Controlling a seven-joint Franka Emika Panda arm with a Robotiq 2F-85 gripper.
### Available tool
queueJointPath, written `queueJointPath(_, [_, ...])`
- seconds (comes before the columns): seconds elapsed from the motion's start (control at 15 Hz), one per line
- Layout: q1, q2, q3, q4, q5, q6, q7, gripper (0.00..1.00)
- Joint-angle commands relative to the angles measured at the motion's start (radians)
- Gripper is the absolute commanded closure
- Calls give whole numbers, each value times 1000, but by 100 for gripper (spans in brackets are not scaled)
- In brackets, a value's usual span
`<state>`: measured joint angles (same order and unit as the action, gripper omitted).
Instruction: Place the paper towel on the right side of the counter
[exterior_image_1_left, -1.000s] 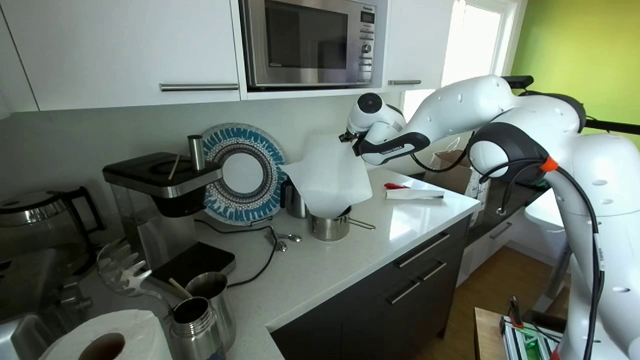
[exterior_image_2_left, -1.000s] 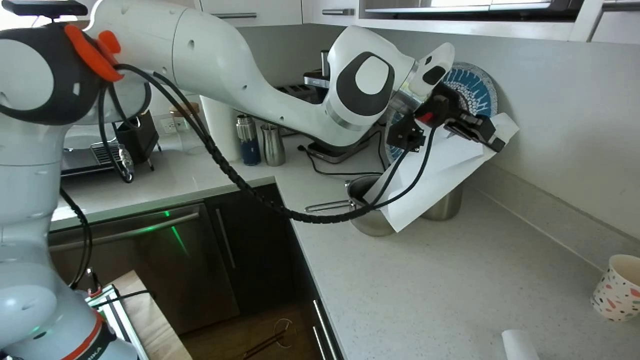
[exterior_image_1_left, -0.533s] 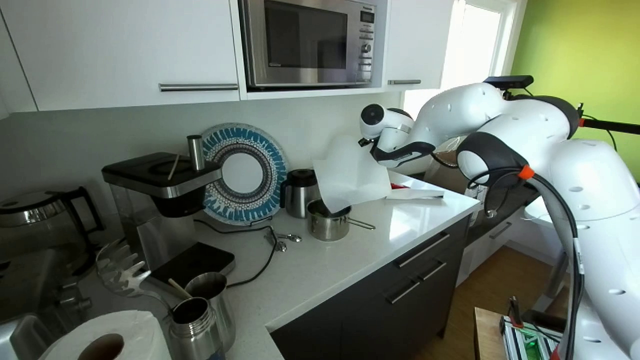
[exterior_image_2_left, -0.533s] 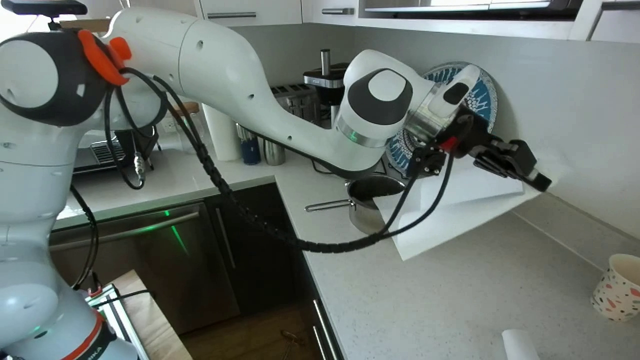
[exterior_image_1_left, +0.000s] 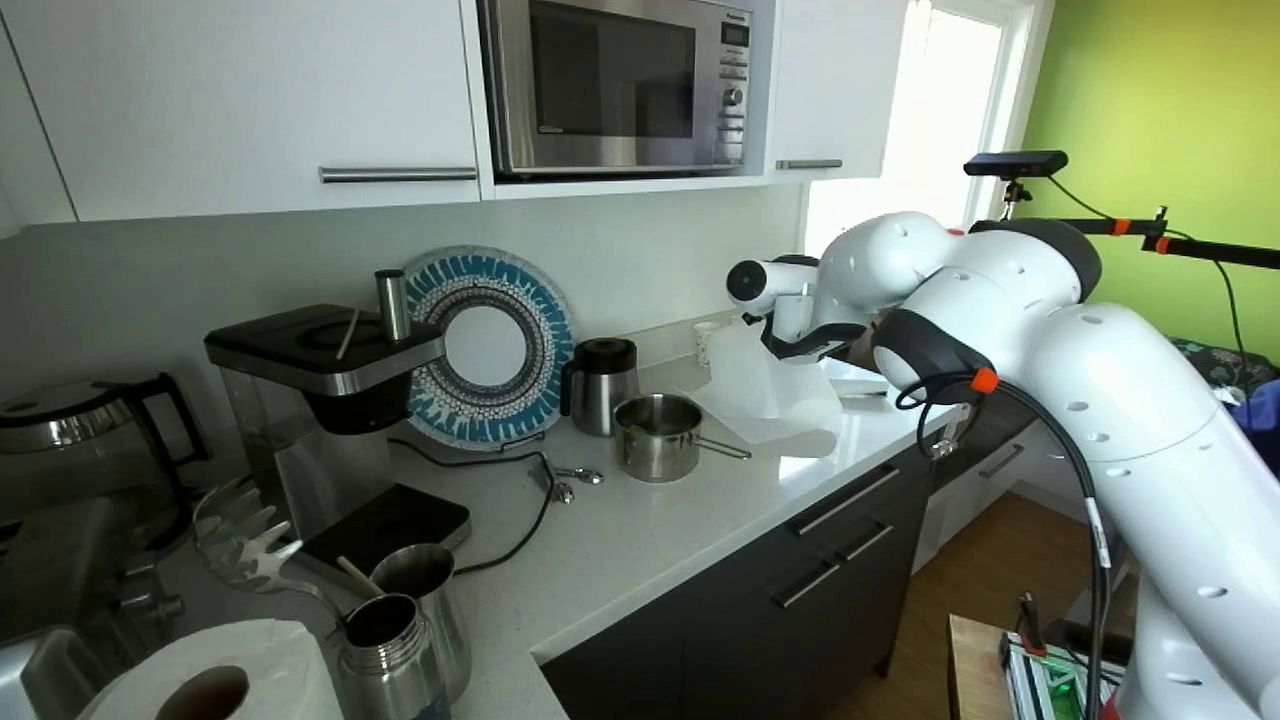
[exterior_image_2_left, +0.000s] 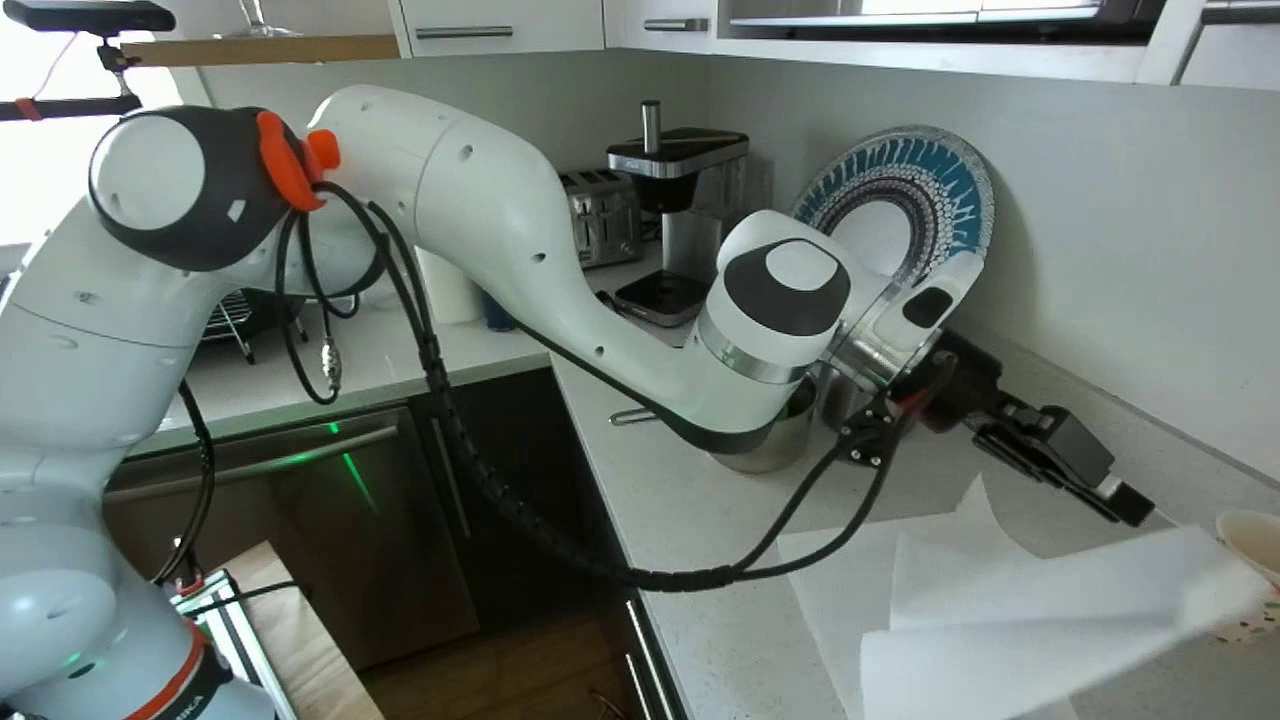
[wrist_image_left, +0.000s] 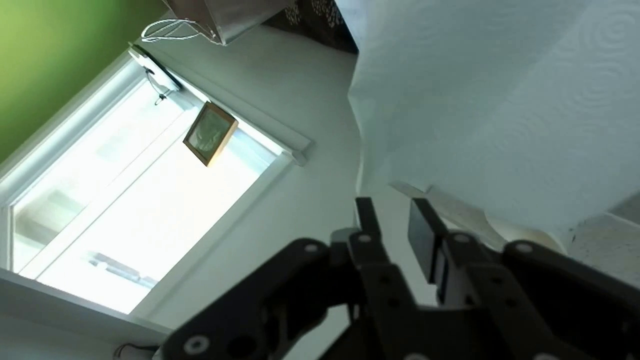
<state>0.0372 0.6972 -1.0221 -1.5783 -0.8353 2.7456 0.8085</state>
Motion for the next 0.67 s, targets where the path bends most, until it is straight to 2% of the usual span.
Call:
queueJointPath(0.0, [24,26,-18,-2,-5,-20,46,44])
queueJointPath(0.07, [32,4,-8,-14,3,-31,32,37])
queueJointPath(0.2, [16,-155,100,-89,74,-30,-136,22])
queueJointPath(0.4, [38,-294,119,-155,118,16,-287,1])
queueJointPath(0.6, [59,-450,120,-211,252,8,-491,0])
